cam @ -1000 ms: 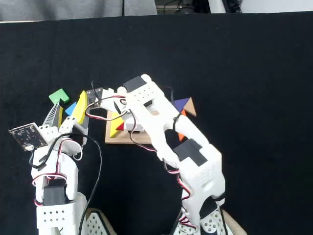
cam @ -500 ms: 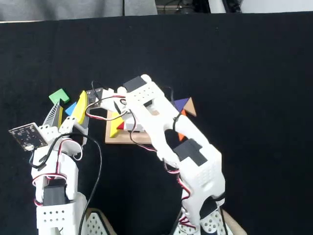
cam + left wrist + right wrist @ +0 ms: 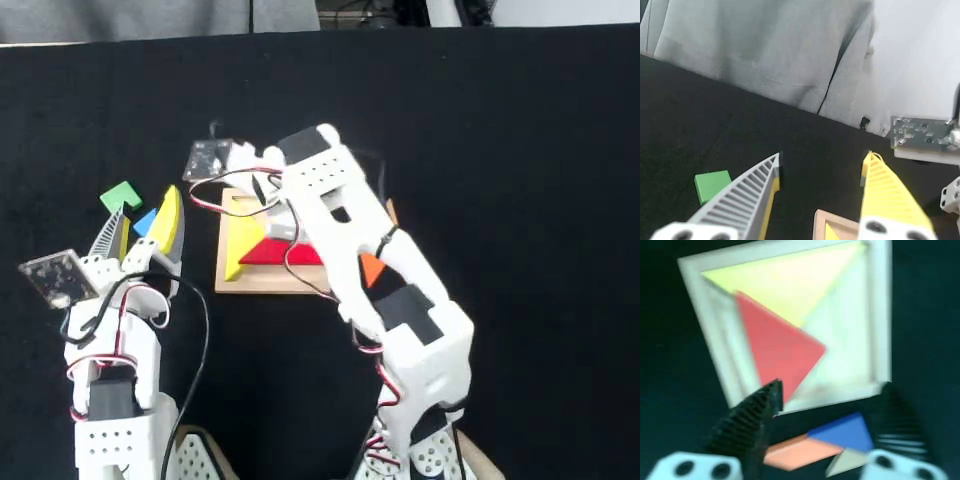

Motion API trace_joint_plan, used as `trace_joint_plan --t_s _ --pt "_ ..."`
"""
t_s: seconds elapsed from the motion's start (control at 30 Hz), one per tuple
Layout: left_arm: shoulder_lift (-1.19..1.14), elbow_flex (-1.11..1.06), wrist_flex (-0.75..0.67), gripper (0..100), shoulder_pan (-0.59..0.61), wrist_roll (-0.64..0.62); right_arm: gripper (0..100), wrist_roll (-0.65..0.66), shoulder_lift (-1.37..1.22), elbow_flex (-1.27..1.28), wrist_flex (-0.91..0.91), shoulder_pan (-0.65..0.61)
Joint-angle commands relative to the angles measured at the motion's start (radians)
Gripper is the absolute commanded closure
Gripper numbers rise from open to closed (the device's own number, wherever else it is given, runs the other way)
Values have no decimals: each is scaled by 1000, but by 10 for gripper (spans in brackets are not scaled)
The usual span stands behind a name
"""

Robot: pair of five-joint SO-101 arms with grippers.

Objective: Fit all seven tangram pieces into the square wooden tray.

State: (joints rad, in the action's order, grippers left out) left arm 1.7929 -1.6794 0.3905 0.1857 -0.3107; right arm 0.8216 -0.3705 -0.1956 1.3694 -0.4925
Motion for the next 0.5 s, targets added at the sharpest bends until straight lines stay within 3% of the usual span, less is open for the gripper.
trace_joint_plan --t_s 0.0,0.13,0.47 --pt "6 -22 2 737 -10 6 984 -95 1 -4 -146 37" --pt "6 -22 2 737 -10 6 926 -163 -81 -7 -235 89" --pt "6 -22 2 737 -12 6 986 -169 -142 -4 -235 94"
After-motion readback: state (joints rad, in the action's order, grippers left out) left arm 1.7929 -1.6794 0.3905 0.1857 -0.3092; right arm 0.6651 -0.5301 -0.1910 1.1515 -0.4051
